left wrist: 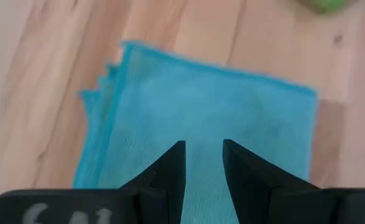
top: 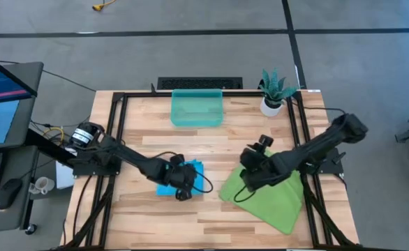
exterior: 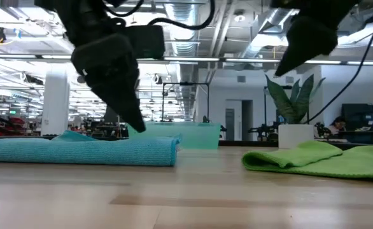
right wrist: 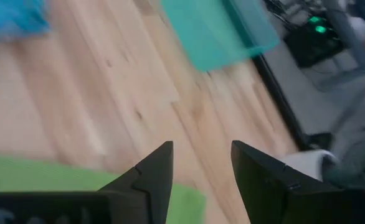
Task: Roll microfiber towels into tight, uniform cylinder then place into a basket
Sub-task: Fold the blue microfiber cloth
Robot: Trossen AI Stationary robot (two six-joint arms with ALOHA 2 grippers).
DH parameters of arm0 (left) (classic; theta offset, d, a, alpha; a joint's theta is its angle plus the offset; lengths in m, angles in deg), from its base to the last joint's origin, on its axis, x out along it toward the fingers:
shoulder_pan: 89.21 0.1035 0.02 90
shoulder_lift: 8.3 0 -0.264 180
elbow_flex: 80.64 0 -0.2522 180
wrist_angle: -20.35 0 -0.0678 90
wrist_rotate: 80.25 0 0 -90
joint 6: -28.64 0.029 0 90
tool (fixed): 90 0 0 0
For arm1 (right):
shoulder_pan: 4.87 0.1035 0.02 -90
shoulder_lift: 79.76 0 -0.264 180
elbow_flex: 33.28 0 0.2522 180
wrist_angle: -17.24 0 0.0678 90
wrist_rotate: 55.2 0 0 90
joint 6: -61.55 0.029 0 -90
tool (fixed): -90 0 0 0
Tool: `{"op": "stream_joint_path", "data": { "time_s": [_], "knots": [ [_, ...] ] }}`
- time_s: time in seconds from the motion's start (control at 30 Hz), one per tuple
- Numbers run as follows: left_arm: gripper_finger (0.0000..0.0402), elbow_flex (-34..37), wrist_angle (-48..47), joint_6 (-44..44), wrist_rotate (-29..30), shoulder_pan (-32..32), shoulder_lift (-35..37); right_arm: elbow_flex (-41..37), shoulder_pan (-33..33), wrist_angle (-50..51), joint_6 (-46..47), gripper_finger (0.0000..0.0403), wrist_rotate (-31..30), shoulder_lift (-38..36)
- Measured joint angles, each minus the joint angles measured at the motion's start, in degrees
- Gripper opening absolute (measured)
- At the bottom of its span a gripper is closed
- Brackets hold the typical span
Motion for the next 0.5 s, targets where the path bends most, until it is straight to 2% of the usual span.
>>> {"op": "stream_joint_path", "data": {
  "time_s": [0.2, 0.5],
  "knots": [
    [0.0098, 0.0, 1.9, 2.57, -4.91, 2.86, 0.01, -2.78, 0.95, -3.91, -0.09, 0.0183, 0.15, -3.7],
    [0.0098, 5.28, 5.96, 3.01, -11.62, 6.52, 0.0, -2.99, 0.57, -5.87, -0.22, 0.0183, 2.3, -1.42]
  ]
}}
